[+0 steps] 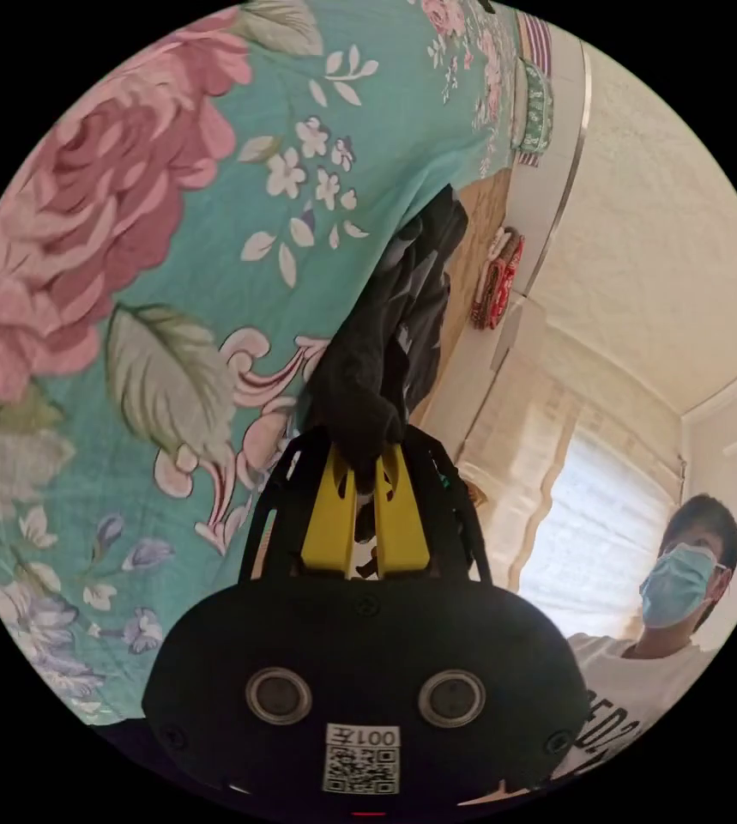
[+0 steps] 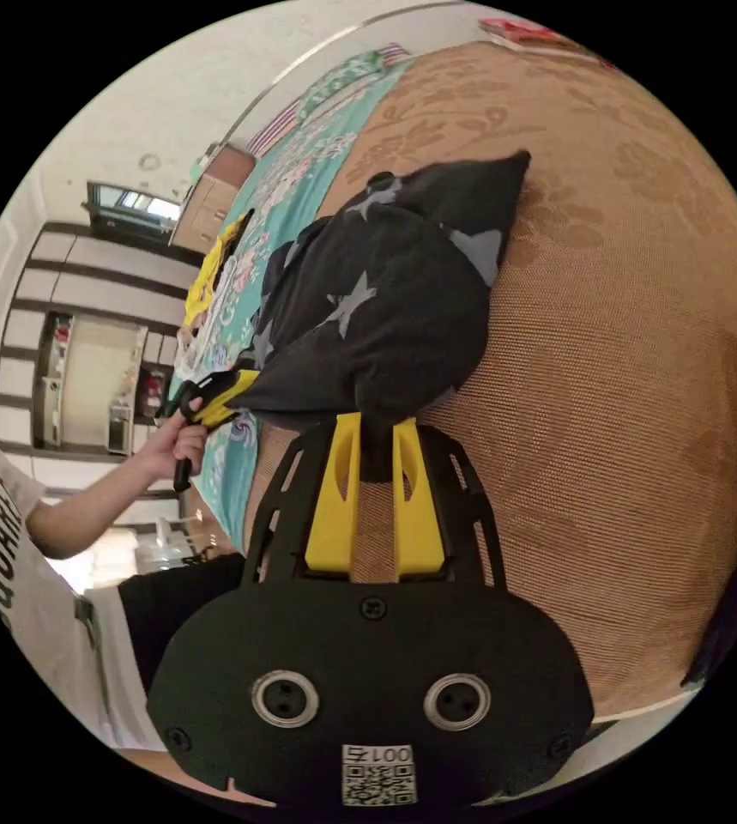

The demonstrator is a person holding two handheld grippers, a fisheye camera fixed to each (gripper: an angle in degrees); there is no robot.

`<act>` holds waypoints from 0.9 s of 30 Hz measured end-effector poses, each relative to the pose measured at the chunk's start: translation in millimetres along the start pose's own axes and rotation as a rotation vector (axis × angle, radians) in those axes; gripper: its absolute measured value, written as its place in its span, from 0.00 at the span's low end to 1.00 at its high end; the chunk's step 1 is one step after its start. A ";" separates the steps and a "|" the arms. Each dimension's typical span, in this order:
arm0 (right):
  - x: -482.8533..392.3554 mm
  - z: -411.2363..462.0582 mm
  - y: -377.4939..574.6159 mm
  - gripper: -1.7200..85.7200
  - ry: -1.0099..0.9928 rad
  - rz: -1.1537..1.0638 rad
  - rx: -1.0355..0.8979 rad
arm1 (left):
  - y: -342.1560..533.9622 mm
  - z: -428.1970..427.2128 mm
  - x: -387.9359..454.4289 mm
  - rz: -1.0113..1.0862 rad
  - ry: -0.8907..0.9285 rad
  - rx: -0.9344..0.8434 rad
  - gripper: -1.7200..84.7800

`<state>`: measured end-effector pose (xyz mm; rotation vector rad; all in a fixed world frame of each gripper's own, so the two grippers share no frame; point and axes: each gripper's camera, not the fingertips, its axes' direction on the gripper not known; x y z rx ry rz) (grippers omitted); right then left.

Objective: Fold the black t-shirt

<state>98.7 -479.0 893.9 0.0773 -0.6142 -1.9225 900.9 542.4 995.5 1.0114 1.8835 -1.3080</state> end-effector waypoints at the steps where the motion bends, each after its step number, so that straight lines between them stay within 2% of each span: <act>1: -11.7 -3.9 2.6 0.05 0.058 -0.047 0.005 | 11.3 2.1 -2.2 0.010 0.008 0.015 0.02; 3: -56.2 -17.2 11.6 0.06 0.337 -0.225 -0.013 | 23.9 3.6 5.4 0.064 -0.048 0.034 0.03; 6: -87.0 -25.4 18.0 0.08 0.539 -0.277 -0.034 | 37.9 8.2 32.8 0.188 -0.240 0.020 0.06; 10: -108.8 -17.1 17.5 0.11 0.437 -0.286 -0.016 | 50.9 53.5 96.3 0.588 -0.655 -0.067 0.07; 11: -113.4 -5.6 16.0 0.12 0.412 -0.276 -0.026 | 51.6 78.9 107.6 0.710 -0.732 -0.116 0.07; 14: -121.8 23.5 11.5 0.12 0.440 -0.191 -0.043 | 44.7 146.3 113.9 0.893 -0.892 -0.234 0.06; 17: -129.0 35.3 11.6 0.07 0.490 -0.114 -0.023 | 41.9 184.4 107.2 0.927 -1.016 -0.260 0.04; 20: -136.5 21.1 21.8 0.05 0.467 -0.053 0.054 | 43.7 187.2 86.4 0.809 -1.111 -0.243 0.02; 25: -136.0 15.3 43.9 0.03 0.419 -0.013 0.036 | 46.6 167.1 35.0 0.636 -1.065 -0.290 0.01; 27: -137.6 18.3 47.5 0.03 0.521 -0.032 -0.059 | 42.9 156.9 26.4 0.561 -1.003 -0.259 0.01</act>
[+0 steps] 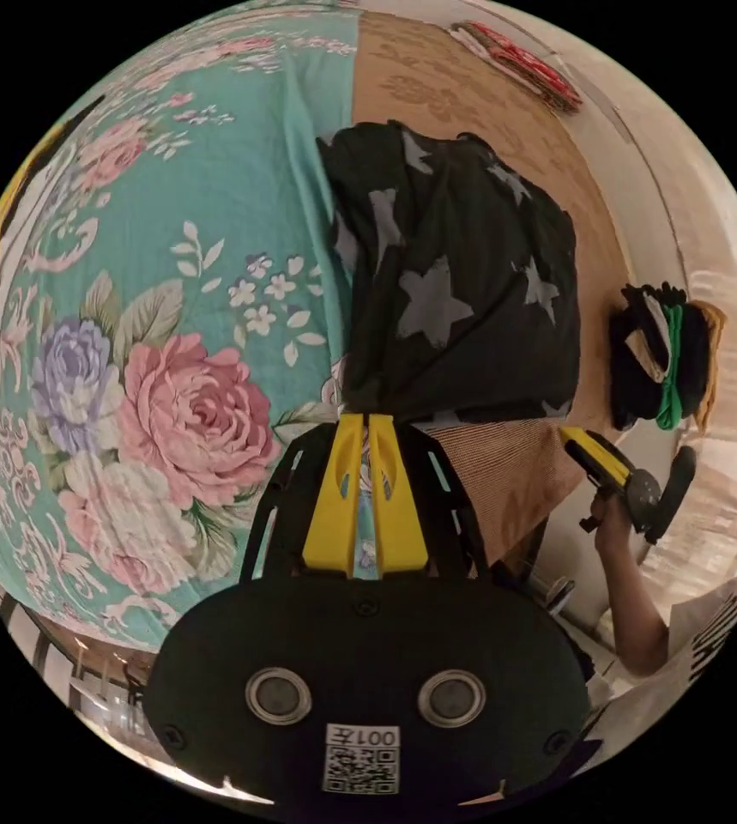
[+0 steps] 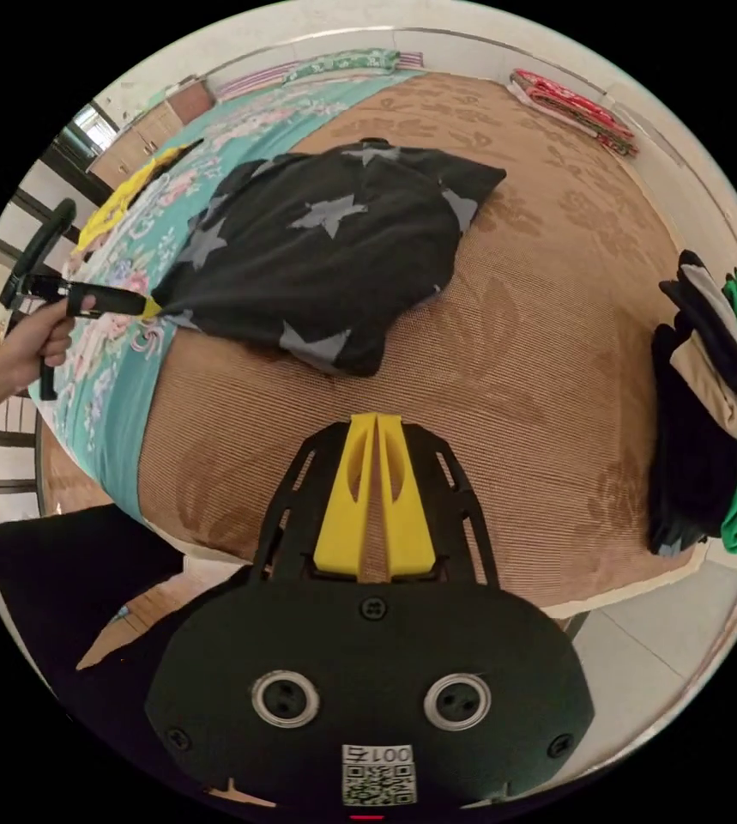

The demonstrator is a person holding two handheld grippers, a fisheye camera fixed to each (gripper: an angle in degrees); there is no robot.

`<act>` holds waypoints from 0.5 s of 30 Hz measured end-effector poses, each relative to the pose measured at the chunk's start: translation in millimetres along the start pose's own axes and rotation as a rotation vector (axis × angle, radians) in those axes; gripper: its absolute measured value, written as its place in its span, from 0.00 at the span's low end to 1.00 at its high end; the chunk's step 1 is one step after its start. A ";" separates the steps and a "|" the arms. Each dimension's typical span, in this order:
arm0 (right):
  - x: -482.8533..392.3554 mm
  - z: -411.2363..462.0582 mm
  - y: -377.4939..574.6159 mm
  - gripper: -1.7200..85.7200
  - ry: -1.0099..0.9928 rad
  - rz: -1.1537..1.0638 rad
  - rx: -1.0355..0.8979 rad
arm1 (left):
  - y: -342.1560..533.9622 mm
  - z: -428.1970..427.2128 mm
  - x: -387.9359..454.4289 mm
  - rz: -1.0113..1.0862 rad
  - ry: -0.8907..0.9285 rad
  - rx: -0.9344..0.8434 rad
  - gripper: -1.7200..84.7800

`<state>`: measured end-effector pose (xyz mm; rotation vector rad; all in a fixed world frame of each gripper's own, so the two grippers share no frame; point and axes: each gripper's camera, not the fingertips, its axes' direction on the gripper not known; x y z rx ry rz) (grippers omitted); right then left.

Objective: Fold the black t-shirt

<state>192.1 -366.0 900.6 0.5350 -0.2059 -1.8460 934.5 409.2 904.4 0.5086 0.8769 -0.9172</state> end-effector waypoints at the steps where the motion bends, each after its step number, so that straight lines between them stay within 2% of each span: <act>1: 0.0 -3.8 0.4 0.03 0.018 -0.017 0.006 | 0.3 0.9 -6.8 -0.059 -0.004 -0.013 0.01; 4: 10.8 -41.5 -9.1 0.05 0.095 -0.057 0.145 | 0.2 -1.8 -16.5 -0.143 -0.074 -0.019 0.01; 6: 26.3 -68.0 -34.4 0.09 0.215 -0.100 0.290 | 0.5 -8.4 -16.7 -0.184 -0.101 0.007 0.01; 9: 57.7 -73.3 -88.9 0.11 0.323 -0.158 0.431 | -2.8 -14.6 21.2 -0.067 -0.030 0.067 0.02; 11: 81.6 -64.2 -130.2 0.11 0.273 -0.253 0.428 | -7.0 1.2 72.7 0.090 0.131 0.046 0.04; 15: 138.7 -47.7 -217.3 0.12 0.071 -0.440 0.398 | -10.3 51.3 122.4 0.050 0.358 0.005 0.07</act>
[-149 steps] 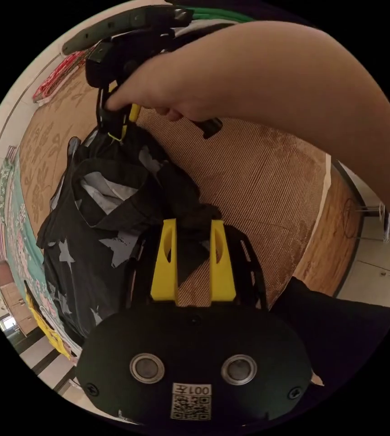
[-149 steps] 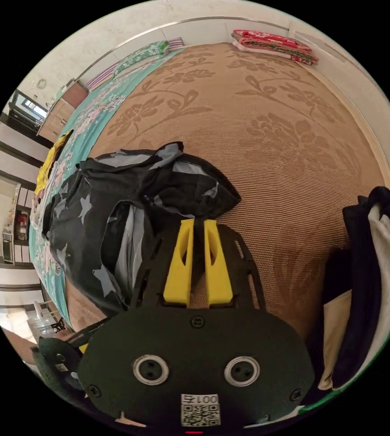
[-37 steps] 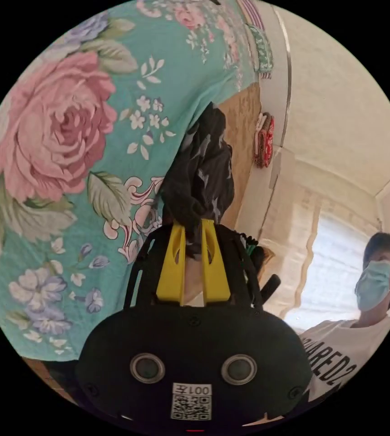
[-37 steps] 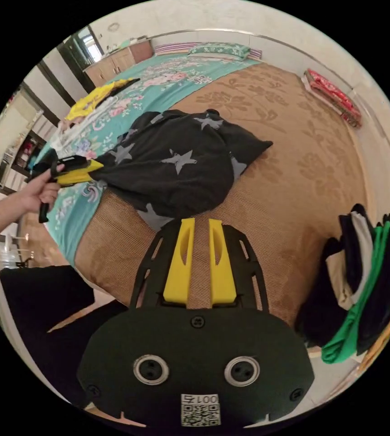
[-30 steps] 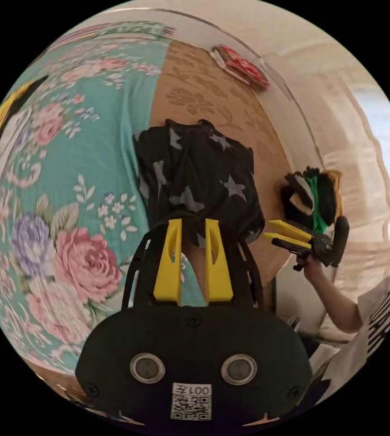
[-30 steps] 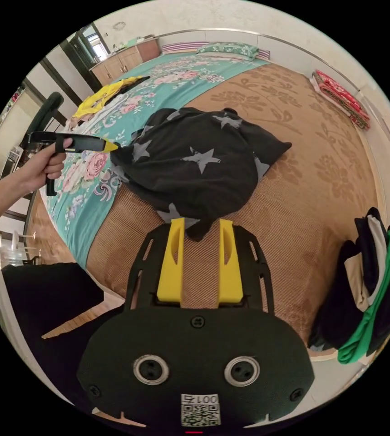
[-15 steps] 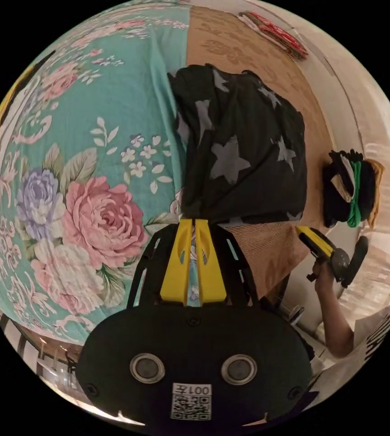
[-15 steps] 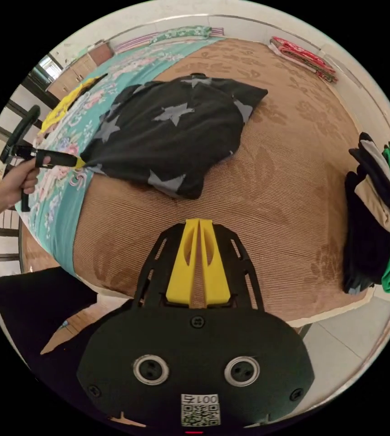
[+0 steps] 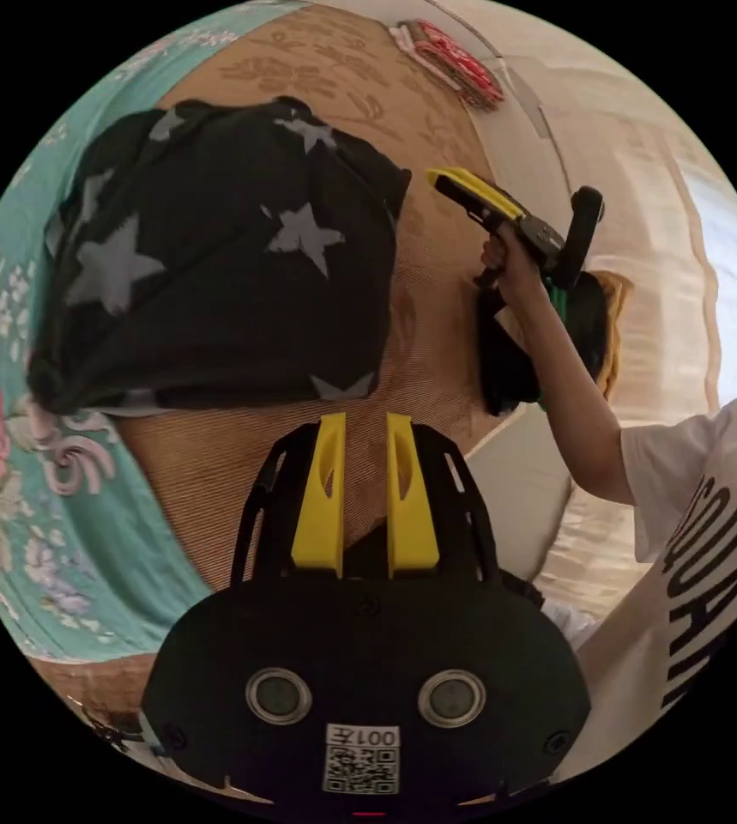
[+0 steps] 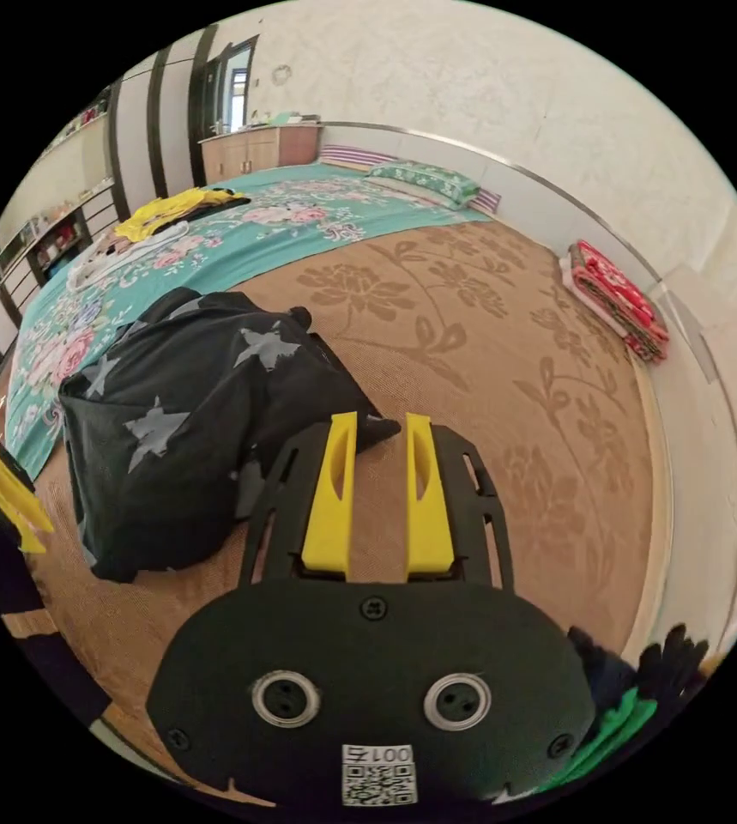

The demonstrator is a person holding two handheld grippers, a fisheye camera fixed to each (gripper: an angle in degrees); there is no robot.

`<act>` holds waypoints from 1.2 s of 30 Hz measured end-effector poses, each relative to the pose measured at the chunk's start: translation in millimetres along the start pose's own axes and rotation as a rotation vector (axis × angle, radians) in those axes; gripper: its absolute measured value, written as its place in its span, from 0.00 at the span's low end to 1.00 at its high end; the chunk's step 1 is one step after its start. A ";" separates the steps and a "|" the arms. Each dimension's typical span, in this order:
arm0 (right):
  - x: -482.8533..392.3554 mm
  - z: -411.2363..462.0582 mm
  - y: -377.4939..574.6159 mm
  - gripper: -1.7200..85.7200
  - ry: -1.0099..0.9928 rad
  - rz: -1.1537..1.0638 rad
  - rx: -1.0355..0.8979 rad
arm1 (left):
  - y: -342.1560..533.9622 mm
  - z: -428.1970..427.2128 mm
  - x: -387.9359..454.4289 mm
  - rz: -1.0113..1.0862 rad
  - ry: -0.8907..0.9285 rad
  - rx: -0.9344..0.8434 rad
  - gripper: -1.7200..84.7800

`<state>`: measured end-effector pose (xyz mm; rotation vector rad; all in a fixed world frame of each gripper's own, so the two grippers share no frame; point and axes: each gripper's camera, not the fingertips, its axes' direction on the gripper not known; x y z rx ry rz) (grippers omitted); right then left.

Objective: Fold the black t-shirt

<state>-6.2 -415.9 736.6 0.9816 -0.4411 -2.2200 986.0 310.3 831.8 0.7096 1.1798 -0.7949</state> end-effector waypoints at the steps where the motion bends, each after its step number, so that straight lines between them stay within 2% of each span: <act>1: 9.9 5.1 -5.1 0.12 -0.030 -0.027 -0.002 | -2.0 18.5 -1.1 -0.061 0.053 0.019 0.08; 6: 80.5 50.0 -47.7 0.09 -0.571 -0.140 -0.139 | -8.3 56.0 -26.7 -0.328 0.124 0.130 0.08; 9: 103.2 67.6 -66.4 0.05 -0.737 -0.151 -0.206 | -14.0 56.4 -39.4 -0.380 0.132 0.156 0.04; 15: 147.5 57.8 -98.3 0.04 -0.702 -0.182 -0.180 | -18.1 53.4 -40.6 -0.246 0.048 0.107 0.00; 18: 161.0 79.6 -100.2 0.03 -0.722 -0.135 -0.249 | -14.2 52.6 -50.2 -0.264 0.074 0.096 0.00; 21: 178.0 83.0 -108.1 0.03 -0.771 -0.065 -0.231 | -16.1 52.8 -49.9 -0.210 0.055 0.073 0.00; 25: 182.0 73.9 -129.7 0.03 -0.795 -0.062 -0.268 | -16.9 59.4 -51.6 -0.172 0.127 -0.091 0.01; 28: 169.1 36.9 -164.2 0.03 -0.559 -0.221 -0.298 | -1.6 26.6 -47.3 -0.078 0.124 -0.074 0.02; 30: 151.9 4.7 -199.0 0.04 -0.356 -0.315 -0.230 | 6.8 1.6 -54.8 -0.088 0.052 -0.073 0.04; 33: 121.3 -8.6 -247.8 0.06 -0.384 -0.367 -0.057 | 15.7 -45.0 -85.2 -0.203 -0.123 0.025 0.06; 36: 78.3 22.3 -298.7 0.09 -0.507 -0.442 -0.022 | 20.1 -73.9 -120.4 -0.336 -0.193 0.153 0.08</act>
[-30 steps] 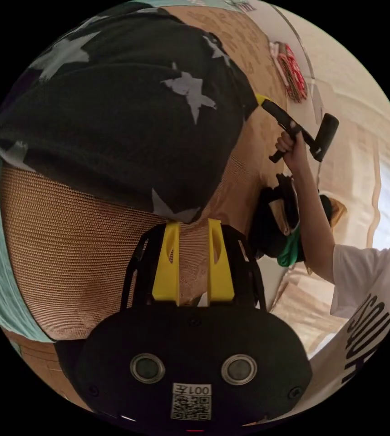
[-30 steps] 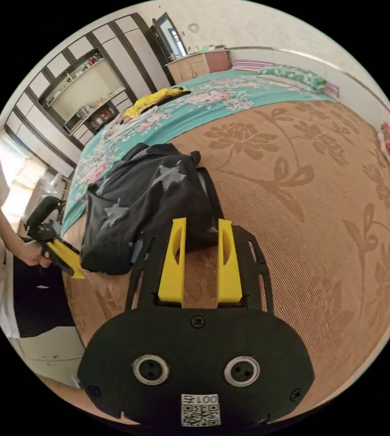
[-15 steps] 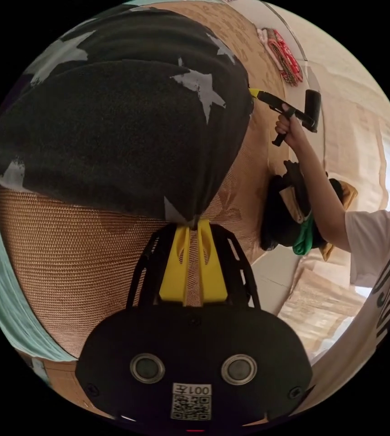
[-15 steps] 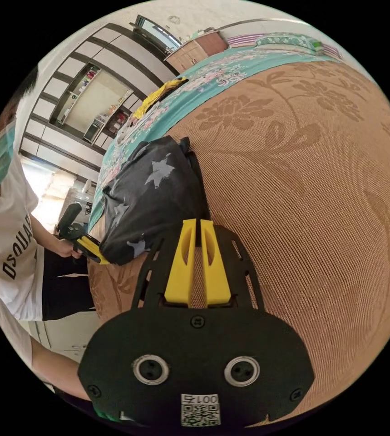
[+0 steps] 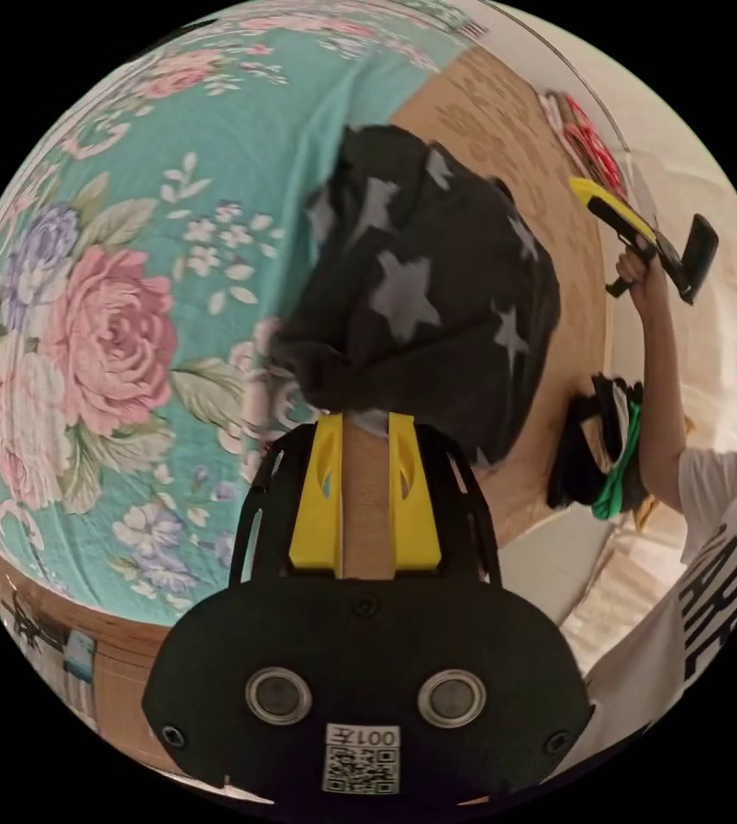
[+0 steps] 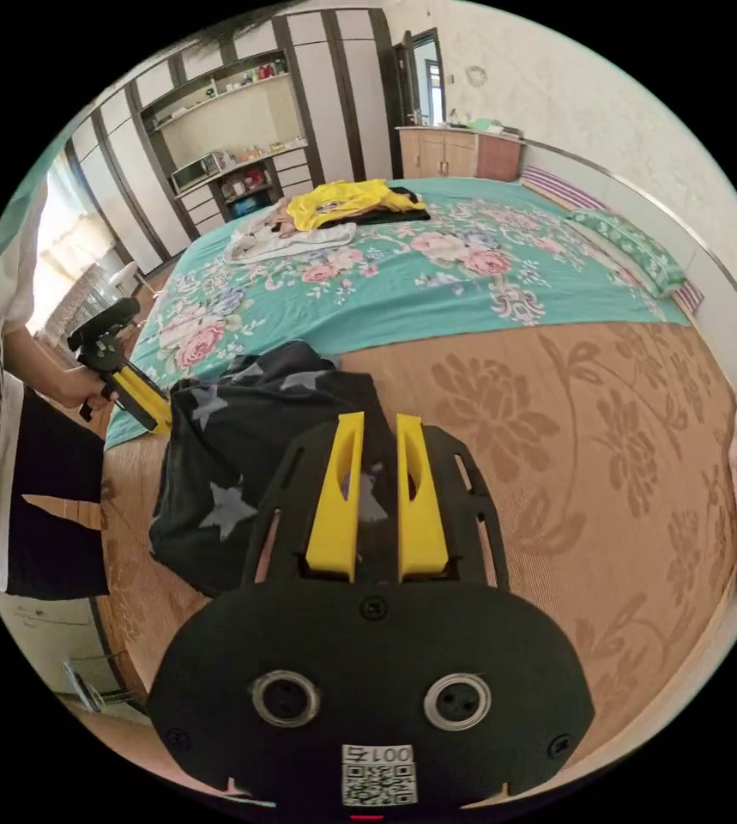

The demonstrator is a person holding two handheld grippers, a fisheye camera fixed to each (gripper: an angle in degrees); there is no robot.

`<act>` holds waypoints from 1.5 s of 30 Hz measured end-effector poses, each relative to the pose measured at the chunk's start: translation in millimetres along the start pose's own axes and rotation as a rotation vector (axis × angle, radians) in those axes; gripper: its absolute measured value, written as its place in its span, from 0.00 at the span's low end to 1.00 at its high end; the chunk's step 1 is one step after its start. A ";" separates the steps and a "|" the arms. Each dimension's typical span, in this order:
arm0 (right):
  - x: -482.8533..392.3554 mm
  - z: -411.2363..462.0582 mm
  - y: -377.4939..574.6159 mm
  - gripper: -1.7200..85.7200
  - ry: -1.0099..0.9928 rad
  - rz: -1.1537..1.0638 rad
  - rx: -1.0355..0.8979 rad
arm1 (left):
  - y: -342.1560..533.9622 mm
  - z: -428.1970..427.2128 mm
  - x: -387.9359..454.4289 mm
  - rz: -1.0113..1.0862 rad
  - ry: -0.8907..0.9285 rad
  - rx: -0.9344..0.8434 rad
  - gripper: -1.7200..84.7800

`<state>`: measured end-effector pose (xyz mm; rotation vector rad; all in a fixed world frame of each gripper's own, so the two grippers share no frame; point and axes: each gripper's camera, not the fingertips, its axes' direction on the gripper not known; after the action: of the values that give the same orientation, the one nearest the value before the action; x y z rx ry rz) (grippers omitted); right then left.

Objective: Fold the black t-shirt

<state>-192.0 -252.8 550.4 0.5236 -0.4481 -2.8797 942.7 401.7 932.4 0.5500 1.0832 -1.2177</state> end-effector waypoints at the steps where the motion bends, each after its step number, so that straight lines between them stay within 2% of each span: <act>1: 1.2 10.2 -11.5 0.10 -0.031 -0.015 -0.008 | -2.0 -2.1 -9.0 -0.029 0.023 0.024 0.09; 5: 10.0 74.2 -81.6 0.14 -0.240 -0.103 -0.101 | 12.5 -2.7 -19.5 -0.076 0.087 0.068 0.10; 9: 17.3 121.0 -113.0 0.10 -0.289 -0.140 -0.340 | 34.8 -9.2 -25.5 -0.081 0.098 0.082 0.08; 12: 27.3 107.8 -127.4 0.05 -0.345 -0.131 -0.293 | 49.0 -17.0 -34.1 -0.106 0.090 0.107 0.07; 18: 42.9 77.2 -143.8 0.04 -0.341 -0.045 -0.286 | 73.9 -42.7 -31.9 -0.071 0.060 0.175 0.08; 21: 42.5 64.7 -154.6 0.03 -0.339 -0.025 -0.272 | 81.8 -48.7 -15.3 0.052 0.005 0.184 0.09; 25: 49.2 71.1 -163.7 0.03 -0.320 0.001 -0.301 | 83.9 -36.7 18.2 0.262 -0.161 0.212 0.09; 28: 53.7 87.5 -166.6 0.03 -0.315 -0.022 -0.347 | 87.2 -18.1 33.0 0.359 -0.261 0.163 0.07; 32: 46.8 94.6 -174.0 0.02 -0.276 -0.105 -0.370 | 102.7 -21.3 32.7 0.388 -0.245 0.147 0.02; 35: 42.1 74.5 -183.1 0.02 -0.216 -0.124 -0.288 | 112.6 -34.4 25.5 0.388 -0.198 0.148 0.01; 39: 55.2 58.3 -194.7 0.02 -0.257 -0.064 -0.130 | 119.8 -48.1 17.1 0.390 -0.129 0.147 0.01; 45: 87.2 116.6 -203.8 0.02 -0.359 0.059 -0.190 | 124.8 -42.0 0.0 0.347 -0.134 0.077 0.01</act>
<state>-340.1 -51.0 561.1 -0.0383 -0.2274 -2.9189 1043.7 474.8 890.0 0.6746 0.7915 -0.9790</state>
